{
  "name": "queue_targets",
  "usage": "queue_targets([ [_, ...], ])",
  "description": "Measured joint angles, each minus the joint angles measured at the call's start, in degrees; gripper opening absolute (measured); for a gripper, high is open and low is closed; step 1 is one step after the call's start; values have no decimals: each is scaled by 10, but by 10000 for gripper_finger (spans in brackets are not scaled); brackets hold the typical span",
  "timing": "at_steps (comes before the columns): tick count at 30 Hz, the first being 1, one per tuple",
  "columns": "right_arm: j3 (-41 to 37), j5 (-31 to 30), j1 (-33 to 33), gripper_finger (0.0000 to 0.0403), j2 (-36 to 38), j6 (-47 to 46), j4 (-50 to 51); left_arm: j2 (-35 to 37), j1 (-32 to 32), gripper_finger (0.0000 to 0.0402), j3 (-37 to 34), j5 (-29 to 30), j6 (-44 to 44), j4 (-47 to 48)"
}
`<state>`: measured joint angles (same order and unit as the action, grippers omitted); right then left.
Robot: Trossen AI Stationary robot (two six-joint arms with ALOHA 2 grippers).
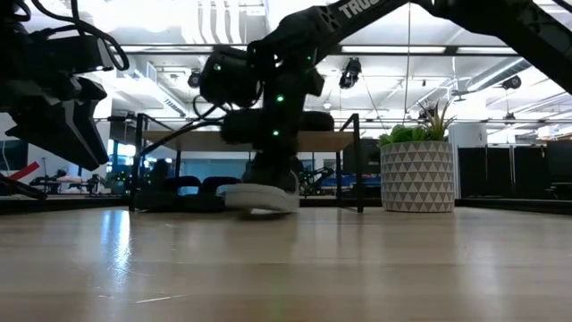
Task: Pick and place slides into the shelf
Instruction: Put the gray slide under the shelf
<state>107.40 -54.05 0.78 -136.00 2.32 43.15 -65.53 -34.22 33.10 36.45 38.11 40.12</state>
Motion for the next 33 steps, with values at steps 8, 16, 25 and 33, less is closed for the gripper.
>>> queue_targets([
  [8,-7,5,-11,83,0,-72,36,0,0,118,0,0,0,0],
  [16,36,2,-31,113,0,-63,24,0,0,118,0,0,0,-1],
  [25,53,0,-41,119,1,-61,38,0,0,118,0,-1,0,-1],
  [33,49,31,-41,144,-5,-69,38,1,0,118,0,-3,2,-1],
])
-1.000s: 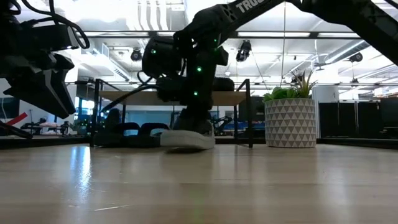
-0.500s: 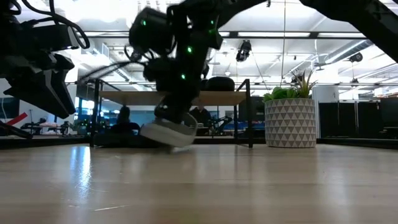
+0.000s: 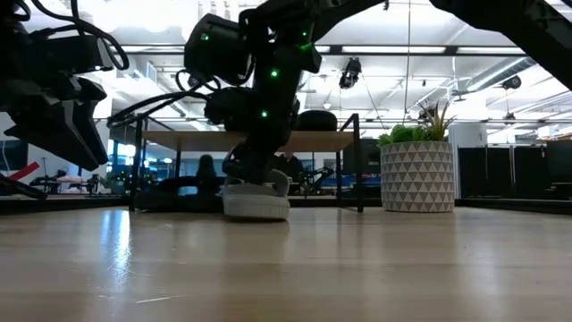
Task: Pick and place slides into the shelf
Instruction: Put the gray slide under the shelf
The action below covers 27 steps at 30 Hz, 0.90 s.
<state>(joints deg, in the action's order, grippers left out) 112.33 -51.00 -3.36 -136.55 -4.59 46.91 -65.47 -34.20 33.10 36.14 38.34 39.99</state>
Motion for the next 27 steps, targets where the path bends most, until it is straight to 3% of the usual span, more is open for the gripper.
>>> queue_targets([
  [8,15,26,-14,200,0,-50,93,0,0,118,0,0,0,0],
  [17,94,127,-70,205,0,-81,157,0,0,118,0,0,0,0],
  [21,137,215,-104,205,0,-208,248,0,0,118,0,0,2,-1],
  [24,152,242,-130,198,1,-357,296,0,0,118,0,1,2,-1],
  [27,160,263,-141,169,1,-488,281,0,0,118,0,3,2,-2],
])
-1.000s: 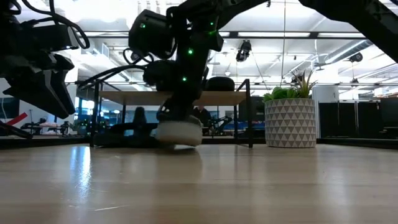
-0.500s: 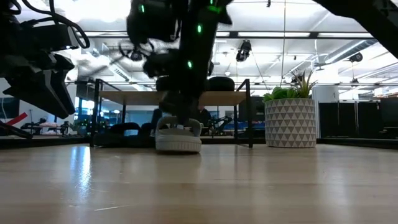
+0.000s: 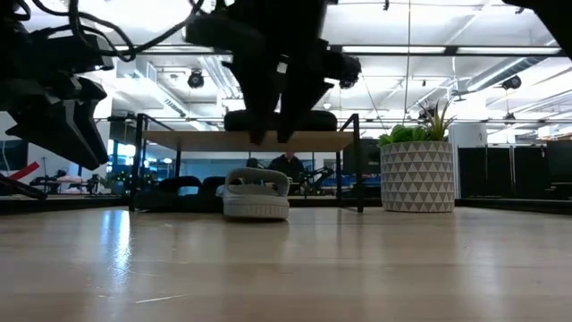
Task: Pick and place slides into the shelf
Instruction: Put the gray slide under the shelf
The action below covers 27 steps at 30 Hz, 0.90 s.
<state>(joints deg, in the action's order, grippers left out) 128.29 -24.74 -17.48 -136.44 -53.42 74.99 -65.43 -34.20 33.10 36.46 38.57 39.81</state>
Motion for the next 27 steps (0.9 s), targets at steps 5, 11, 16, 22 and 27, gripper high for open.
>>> queue_targets([
  [5,-21,7,-1,76,0,-126,-23,0,0,118,0,1,0,-3],
  [11,-86,55,4,13,-1,-199,-43,0,0,118,0,-6,1,-3],
  [16,-108,54,6,9,-1,-229,-124,9,-17,116,10,13,2,-3],
  [22,-108,60,11,9,8,-355,-131,59,-75,81,40,173,1,-3],
  [27,-107,57,26,9,26,-379,-163,106,-94,48,50,213,-3,7],
])
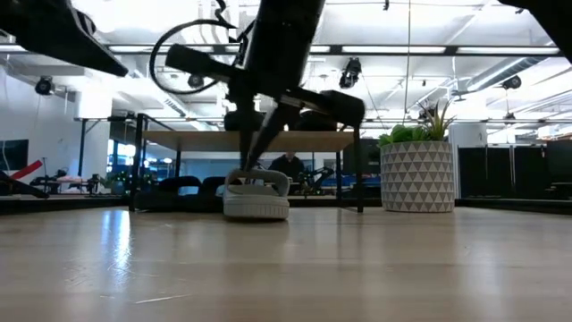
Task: Pick and place slides into the shelf
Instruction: Put the gray slide under the shelf
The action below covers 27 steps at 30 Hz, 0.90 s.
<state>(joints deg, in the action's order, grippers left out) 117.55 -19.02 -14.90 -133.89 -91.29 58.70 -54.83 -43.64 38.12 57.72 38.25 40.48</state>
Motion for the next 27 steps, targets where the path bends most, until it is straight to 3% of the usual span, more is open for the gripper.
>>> queue_targets([
  [3,-3,-2,3,8,4,2,-9,23,-8,34,-3,-17,30,70],
  [11,-35,25,3,8,8,-37,-14,125,-48,19,-5,-20,211,252],
  [21,-83,43,40,8,11,5,-100,240,-48,19,1,5,193,244],
  [27,-99,70,63,8,11,50,-98,300,-48,19,-1,13,159,246],
])
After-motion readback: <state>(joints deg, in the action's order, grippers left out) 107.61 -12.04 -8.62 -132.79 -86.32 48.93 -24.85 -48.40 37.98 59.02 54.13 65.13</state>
